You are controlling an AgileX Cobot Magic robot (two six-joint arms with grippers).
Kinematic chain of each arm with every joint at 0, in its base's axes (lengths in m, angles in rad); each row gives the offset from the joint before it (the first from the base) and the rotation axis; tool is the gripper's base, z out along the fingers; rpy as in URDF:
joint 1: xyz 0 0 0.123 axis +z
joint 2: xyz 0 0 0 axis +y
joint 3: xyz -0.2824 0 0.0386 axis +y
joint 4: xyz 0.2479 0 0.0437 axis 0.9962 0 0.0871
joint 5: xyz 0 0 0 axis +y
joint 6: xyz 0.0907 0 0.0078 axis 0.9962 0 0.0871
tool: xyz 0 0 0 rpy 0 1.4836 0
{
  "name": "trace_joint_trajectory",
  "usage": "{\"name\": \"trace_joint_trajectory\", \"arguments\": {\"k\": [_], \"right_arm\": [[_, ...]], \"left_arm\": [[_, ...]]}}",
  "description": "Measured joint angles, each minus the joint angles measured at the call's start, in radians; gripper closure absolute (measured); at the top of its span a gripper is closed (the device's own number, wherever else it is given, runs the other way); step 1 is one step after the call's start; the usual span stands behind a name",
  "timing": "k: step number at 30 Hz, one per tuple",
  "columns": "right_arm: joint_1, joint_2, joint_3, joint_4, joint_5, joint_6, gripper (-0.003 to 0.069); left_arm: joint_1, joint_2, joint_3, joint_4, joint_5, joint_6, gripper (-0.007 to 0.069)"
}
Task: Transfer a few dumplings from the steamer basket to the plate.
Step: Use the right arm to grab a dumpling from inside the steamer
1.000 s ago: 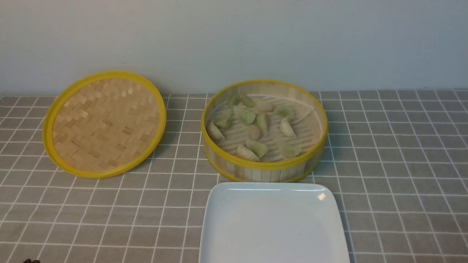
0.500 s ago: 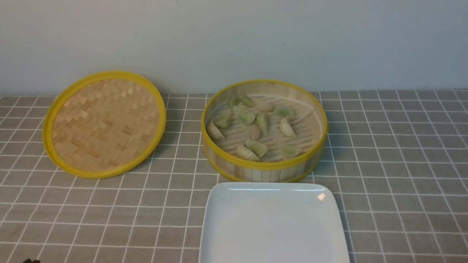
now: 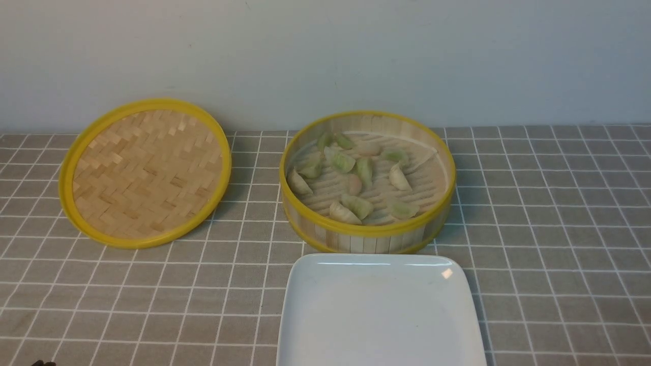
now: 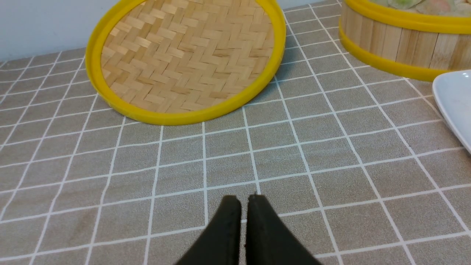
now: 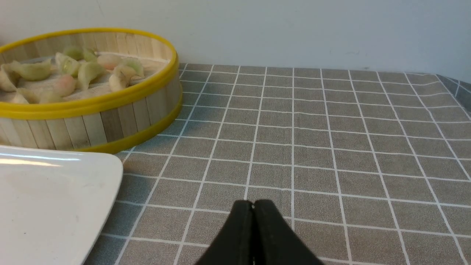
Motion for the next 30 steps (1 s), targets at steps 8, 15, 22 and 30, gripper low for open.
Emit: {"name": "trace_joint_trajectory", "arguments": {"k": [8, 15, 22, 30], "right_arm": [[0.0, 0.0, 0.006, 0.263, -0.109, 0.111, 0.0673], [0.0, 0.0, 0.006, 0.903, -0.426, 0.214, 0.0673], [0.0, 0.0, 0.004, 1.136, -0.528, 0.145, 0.0673], [0.0, 0.211, -0.399, 0.9, -0.209, -0.169, 0.0672]], "left_arm": [[0.0, 0.0, 0.0, 0.0, 0.0, 0.0, 0.0615], [0.0, 0.0, 0.0, 0.0, 0.0, 0.0, 0.0615], [0.0, 0.0, 0.0, 0.0, 0.0, 0.0, 0.0615], [0.0, 0.0, 0.0, 0.0, 0.0, 0.0, 0.0615]]}}
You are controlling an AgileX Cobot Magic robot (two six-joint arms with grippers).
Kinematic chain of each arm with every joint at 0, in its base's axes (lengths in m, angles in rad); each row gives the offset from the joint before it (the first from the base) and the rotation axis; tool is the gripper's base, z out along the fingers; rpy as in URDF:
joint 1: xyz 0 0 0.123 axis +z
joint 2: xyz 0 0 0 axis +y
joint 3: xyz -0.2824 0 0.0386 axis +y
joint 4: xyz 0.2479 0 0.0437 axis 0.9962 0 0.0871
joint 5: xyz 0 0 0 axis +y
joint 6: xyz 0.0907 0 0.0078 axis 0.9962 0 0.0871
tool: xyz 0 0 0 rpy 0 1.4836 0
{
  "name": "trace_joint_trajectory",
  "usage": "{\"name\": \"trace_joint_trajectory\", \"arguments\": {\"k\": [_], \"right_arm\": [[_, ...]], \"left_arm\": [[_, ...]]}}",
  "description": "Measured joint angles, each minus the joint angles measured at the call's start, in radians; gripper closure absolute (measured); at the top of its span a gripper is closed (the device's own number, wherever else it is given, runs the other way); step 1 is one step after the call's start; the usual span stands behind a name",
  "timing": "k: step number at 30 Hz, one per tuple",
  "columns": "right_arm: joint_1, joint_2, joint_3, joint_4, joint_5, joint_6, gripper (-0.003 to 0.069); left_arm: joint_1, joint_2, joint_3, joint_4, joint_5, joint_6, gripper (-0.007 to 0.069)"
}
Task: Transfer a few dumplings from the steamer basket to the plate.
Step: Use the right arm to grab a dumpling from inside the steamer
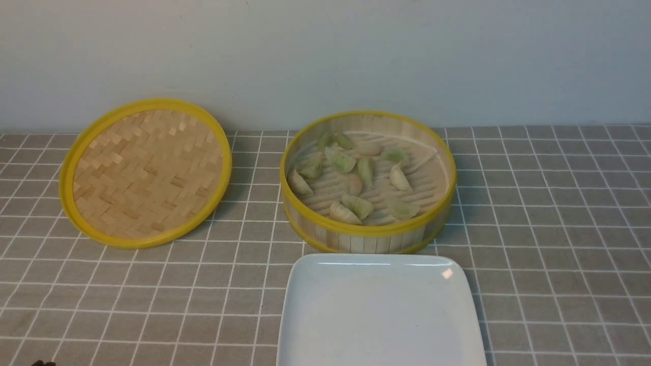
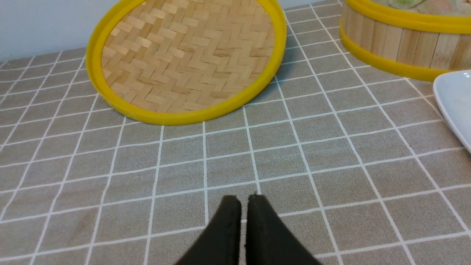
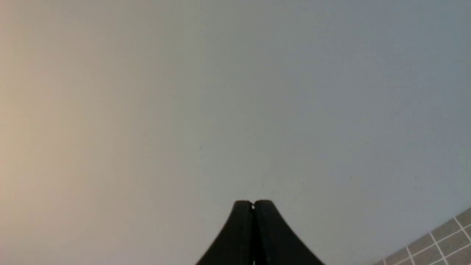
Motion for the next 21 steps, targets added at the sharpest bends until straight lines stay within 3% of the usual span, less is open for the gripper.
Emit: {"name": "trace_joint_trajectory", "arguments": {"k": [3, 9, 14, 21], "right_arm": [[0.0, 0.196, -0.179, -0.094, 0.184, -0.063, 0.0672], [0.003, 0.84, -0.658, -0.318, 0.766, -0.091, 0.067], [0.086, 1.17, -0.961, -0.445, 0.982, -0.052, 0.067], [0.286, 1.516, -1.314, -0.774, 1.062, 0.179, 0.0669]], "left_arm": [[0.0, 0.0, 0.0, 0.0, 0.0, 0.0, 0.0615], [0.0, 0.0, 0.0, 0.0, 0.0, 0.0, 0.0615], [0.0, 0.0, 0.0, 0.0, 0.0, 0.0, 0.0615], [0.0, 0.0, 0.0, 0.0, 0.0, 0.0, 0.0615]]}}
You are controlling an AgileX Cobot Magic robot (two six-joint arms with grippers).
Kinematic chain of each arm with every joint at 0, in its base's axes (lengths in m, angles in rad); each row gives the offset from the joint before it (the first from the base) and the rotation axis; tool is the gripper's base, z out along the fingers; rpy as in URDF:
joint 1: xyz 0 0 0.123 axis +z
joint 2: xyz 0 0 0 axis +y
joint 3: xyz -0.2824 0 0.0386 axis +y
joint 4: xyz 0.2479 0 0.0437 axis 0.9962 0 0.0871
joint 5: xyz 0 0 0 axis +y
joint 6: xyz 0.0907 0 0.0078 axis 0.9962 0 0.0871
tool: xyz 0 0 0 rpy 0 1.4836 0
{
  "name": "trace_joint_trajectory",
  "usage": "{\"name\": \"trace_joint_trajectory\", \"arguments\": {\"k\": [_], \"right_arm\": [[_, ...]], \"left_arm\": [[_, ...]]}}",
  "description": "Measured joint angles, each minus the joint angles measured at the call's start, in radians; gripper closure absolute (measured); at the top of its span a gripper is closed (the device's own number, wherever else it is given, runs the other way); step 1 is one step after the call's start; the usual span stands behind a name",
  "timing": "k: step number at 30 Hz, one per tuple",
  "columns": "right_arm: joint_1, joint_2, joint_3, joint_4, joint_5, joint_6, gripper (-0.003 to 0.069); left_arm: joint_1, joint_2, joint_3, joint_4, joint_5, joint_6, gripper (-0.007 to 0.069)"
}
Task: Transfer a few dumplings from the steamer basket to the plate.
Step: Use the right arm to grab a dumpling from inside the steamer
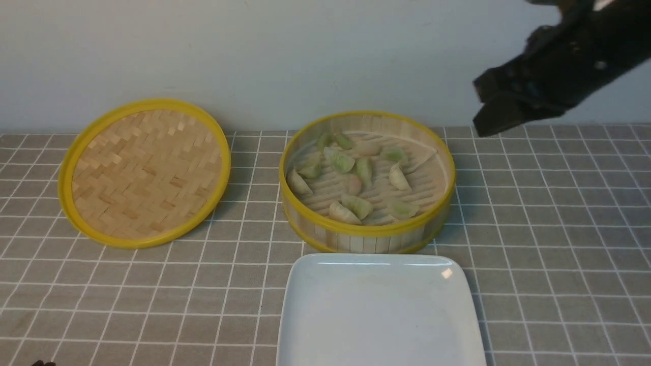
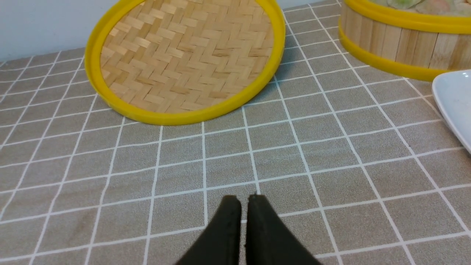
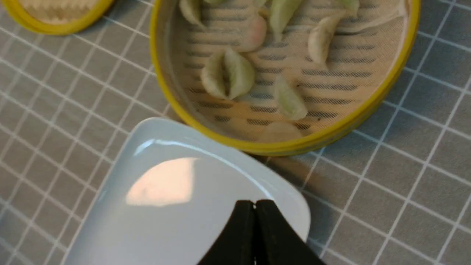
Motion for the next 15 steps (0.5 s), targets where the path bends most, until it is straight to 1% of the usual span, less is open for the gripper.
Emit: {"name": "trace_joint_trajectory", "arguments": {"k": [3, 9, 10, 13, 14, 15], "right_arm": [[0.05, 0.14, -0.109, -0.084, 0.0, 0.055, 0.0669], [0.08, 0.327, -0.224, -0.097, 0.0, 0.128, 0.0662], [0.081, 0.392, -0.263, -0.098, 0.0, 0.139, 0.0648], [0.081, 0.482, -0.326, -0.102, 0.0, 0.14, 0.06], [0.081, 0.521, -0.357, -0.102, 0.0, 0.132, 0.0566], [0.081, 0.527, -0.363, -0.102, 0.0, 0.13, 0.0559]], "left_arm": [[0.0, 0.0, 0.0, 0.0, 0.0, 0.0, 0.0615], [0.0, 0.0, 0.0, 0.0, 0.0, 0.0, 0.0615], [0.0, 0.0, 0.0, 0.0, 0.0, 0.0, 0.0615], [0.0, 0.0, 0.0, 0.0, 0.0, 0.0, 0.0615], [0.0, 0.0, 0.0, 0.0, 0.0, 0.0, 0.0615], [0.0, 0.0, 0.0, 0.0, 0.0, 0.0, 0.0615]]}}
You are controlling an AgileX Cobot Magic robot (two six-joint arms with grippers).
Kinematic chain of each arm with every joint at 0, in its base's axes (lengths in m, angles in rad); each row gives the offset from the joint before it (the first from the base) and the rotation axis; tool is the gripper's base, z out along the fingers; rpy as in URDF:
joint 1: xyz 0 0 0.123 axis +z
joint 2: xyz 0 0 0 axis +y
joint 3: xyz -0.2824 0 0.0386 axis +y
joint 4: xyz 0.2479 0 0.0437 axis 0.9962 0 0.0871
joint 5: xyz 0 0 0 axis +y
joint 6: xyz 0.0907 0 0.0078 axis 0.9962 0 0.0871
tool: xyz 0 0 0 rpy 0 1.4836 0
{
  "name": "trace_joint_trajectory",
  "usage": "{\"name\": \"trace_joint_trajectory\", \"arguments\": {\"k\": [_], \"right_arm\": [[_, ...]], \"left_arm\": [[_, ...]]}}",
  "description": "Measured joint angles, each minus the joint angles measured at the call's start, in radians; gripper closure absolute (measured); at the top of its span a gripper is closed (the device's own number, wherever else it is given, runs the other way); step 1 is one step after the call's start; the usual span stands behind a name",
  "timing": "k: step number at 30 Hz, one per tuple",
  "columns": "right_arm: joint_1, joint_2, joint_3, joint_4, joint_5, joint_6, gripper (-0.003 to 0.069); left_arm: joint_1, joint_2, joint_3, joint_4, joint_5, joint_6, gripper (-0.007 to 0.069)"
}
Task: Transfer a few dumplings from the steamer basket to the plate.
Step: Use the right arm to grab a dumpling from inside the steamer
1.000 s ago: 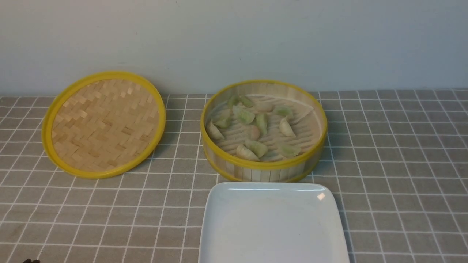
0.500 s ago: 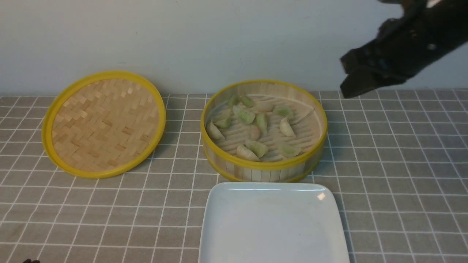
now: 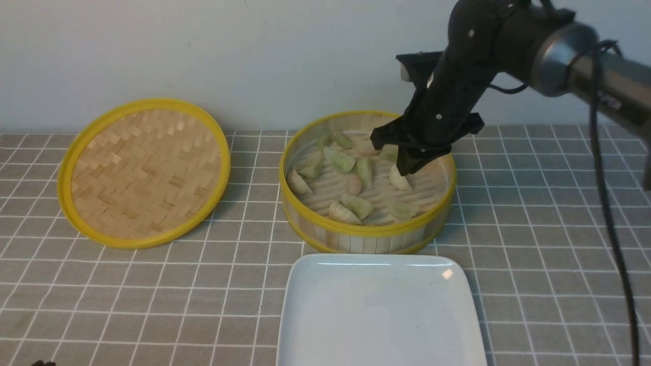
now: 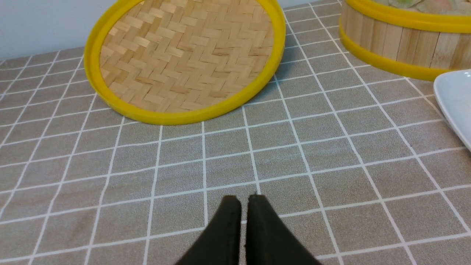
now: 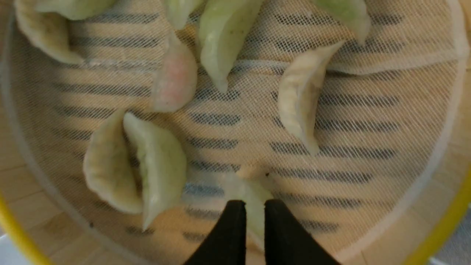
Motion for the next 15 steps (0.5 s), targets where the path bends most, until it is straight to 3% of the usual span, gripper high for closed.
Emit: {"name": "trace_joint_trajectory", "arguments": {"k": [3, 5, 6, 9, 12, 14, 15], "right_arm": [[0.0, 0.092, -0.098, -0.029, 0.0, -0.031, 0.0408], [0.0, 0.111, -0.122, -0.045, 0.0, -0.032, 0.0359], [0.0, 0.137, -0.151, -0.067, 0.0, -0.033, 0.0293], [0.0, 0.174, -0.171, -0.093, -0.002, -0.034, 0.0191], [0.0, 0.208, -0.173, -0.099, -0.003, -0.037, 0.0191], [0.0, 0.215, -0.175, -0.106, -0.005, -0.051, 0.0252], [0.0, 0.213, -0.175, -0.106, -0.005, -0.061, 0.0329]], "left_arm": [[0.0, 0.0, 0.0, 0.0, 0.0, 0.0, 0.0615], [0.0, 0.0, 0.0, 0.0, 0.0, 0.0, 0.0615], [0.0, 0.0, 0.0, 0.0, 0.0, 0.0, 0.0615], [0.0, 0.0, 0.0, 0.0, 0.0, 0.0, 0.0615], [0.0, 0.0, 0.0, 0.0, 0.0, 0.0, 0.0615], [0.0, 0.0, 0.0, 0.0, 0.0, 0.0, 0.0615], [0.0, 0.0, 0.0, 0.0, 0.0, 0.0, 0.0615]]}}
